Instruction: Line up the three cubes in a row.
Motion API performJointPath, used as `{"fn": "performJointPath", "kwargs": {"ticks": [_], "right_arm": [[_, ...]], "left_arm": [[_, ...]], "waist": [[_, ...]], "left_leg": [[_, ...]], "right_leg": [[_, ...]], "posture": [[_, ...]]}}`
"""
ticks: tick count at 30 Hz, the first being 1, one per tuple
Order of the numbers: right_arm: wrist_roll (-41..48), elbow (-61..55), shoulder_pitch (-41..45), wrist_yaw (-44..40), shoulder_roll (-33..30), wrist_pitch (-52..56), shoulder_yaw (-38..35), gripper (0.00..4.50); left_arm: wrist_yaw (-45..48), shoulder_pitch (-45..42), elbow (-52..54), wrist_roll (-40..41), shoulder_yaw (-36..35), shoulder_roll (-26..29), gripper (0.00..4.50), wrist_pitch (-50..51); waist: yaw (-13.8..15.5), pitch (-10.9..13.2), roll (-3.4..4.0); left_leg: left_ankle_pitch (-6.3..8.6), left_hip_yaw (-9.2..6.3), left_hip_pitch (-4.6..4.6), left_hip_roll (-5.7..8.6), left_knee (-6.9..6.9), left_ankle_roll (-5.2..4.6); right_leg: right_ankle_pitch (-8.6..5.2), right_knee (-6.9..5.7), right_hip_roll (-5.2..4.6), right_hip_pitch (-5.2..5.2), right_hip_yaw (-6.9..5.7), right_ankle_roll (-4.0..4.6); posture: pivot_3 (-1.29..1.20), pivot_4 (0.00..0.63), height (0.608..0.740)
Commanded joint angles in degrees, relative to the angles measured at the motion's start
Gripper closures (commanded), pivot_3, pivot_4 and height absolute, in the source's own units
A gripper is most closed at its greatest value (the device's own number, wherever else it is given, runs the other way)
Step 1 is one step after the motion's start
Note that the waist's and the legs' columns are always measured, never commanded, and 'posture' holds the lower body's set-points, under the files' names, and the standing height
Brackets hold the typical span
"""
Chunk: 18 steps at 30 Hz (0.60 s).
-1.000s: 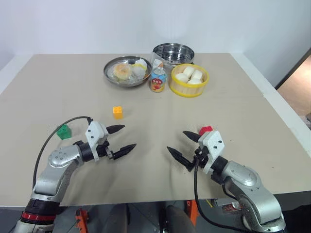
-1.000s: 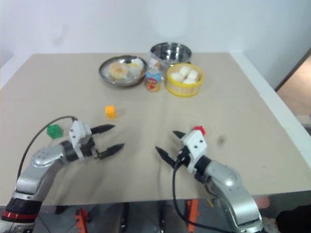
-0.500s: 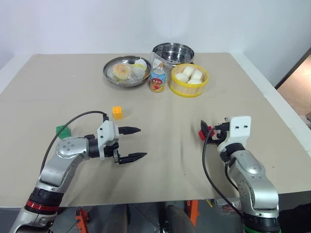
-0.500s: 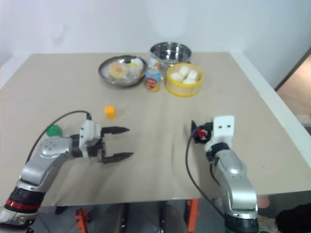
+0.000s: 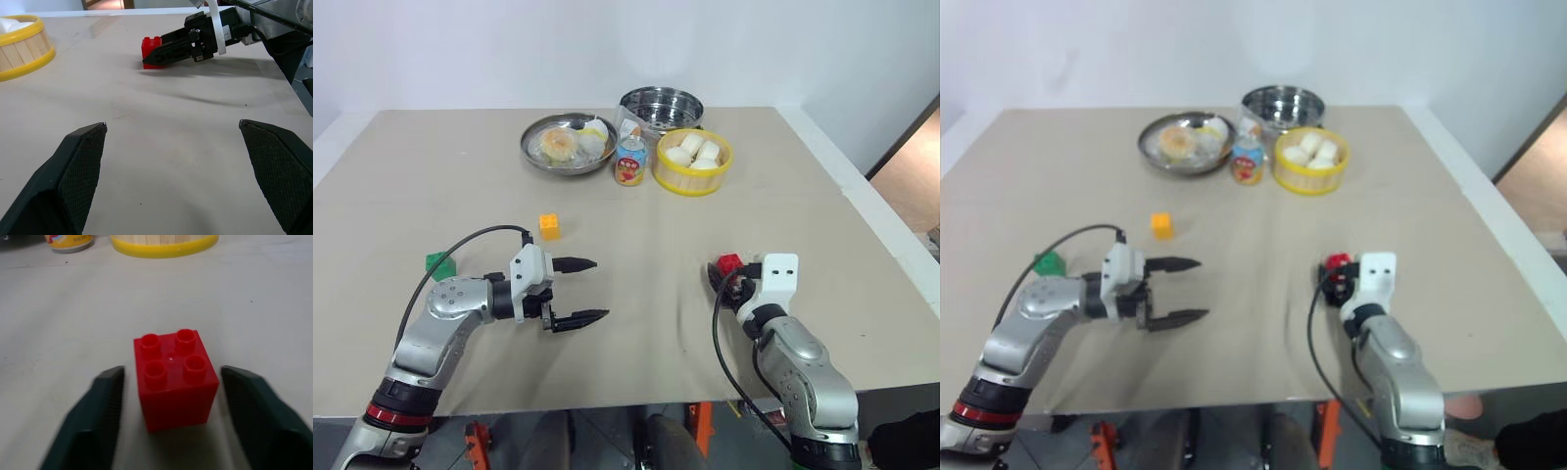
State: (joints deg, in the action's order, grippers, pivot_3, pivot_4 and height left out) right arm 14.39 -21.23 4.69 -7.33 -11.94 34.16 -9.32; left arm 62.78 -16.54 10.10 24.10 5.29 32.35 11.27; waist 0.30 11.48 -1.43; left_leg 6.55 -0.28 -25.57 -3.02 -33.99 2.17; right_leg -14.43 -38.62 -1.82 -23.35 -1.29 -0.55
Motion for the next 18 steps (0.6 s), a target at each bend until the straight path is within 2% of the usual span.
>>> {"fn": "performJointPath", "kwargs": {"ticks": [1, 3, 8, 13, 18], "right_arm": [[0.23, -1.18, 0.41, -0.19, -0.08, -1.19, -0.41, 2.86], [-0.41, -1.66, 0.29, -0.79, -0.78, -1.5, 0.61, 3.25], [0.06, -4.62, 4.27, -6.9, -5.28, -0.61, 5.5, 3.25], [3.42, -1.11, 16.97, -21.1, -11.31, 0.4, 12.98, 3.25], [4.43, 12.33, 28.74, -39.82, -15.01, -6.47, 19.46, 3.25]], "left_arm": [[-0.62, 0.15, 1.49, 0.12, -1.11, 0.43, 0.0, -0.45], [-1.05, 0.39, 1.49, 0.05, -1.34, 0.44, 0.0, -0.45], [-4.77, 1.99, 1.53, 0.31, -3.52, -0.18, 0.0, -0.05], [-9.96, 6.27, 2.09, -0.91, -6.3, -0.65, 0.0, -0.53], [-13.64, 10.18, 3.76, -0.75, -8.17, -1.2, 0.0, -0.17]], "waist": [[0.0, 0.0, 0.0], [0.0, 0.0, 0.0], [-0.08, 0.0, 0.0], [-1.07, 0.01, 0.01], [-1.19, 0.01, -0.01]], "left_leg": [[0.0, 0.0, 0.0, 0.0, 0.01, 0.0], [0.0, 0.0, 0.0, -0.02, 0.01, 0.0], [0.0, 0.03, 0.0, -0.05, 0.01, 0.0], [0.0, 0.13, 0.05, -0.19, -0.05, -0.01], [0.0, 0.09, 0.05, -0.27, -0.06, 0.0]], "right_leg": [[0.0, 0.0, 0.0, 0.0, -0.01, 0.0], [0.0, 0.0, 0.03, 0.0, 0.0, 0.0], [0.0, 0.0, 0.04, -0.02, 0.03, 0.0], [0.07, 0.0, 0.19, -0.05, 0.16, 0.03], [0.07, 0.0, 0.28, -0.02, 0.15, 0.04]], "posture": [[0.0, 0.15, 0.74], [0.0, 0.15, 0.74], [0.0, 0.15, 0.74], [0.0, 0.15, 0.74], [0.0, 0.15, 0.74]]}}
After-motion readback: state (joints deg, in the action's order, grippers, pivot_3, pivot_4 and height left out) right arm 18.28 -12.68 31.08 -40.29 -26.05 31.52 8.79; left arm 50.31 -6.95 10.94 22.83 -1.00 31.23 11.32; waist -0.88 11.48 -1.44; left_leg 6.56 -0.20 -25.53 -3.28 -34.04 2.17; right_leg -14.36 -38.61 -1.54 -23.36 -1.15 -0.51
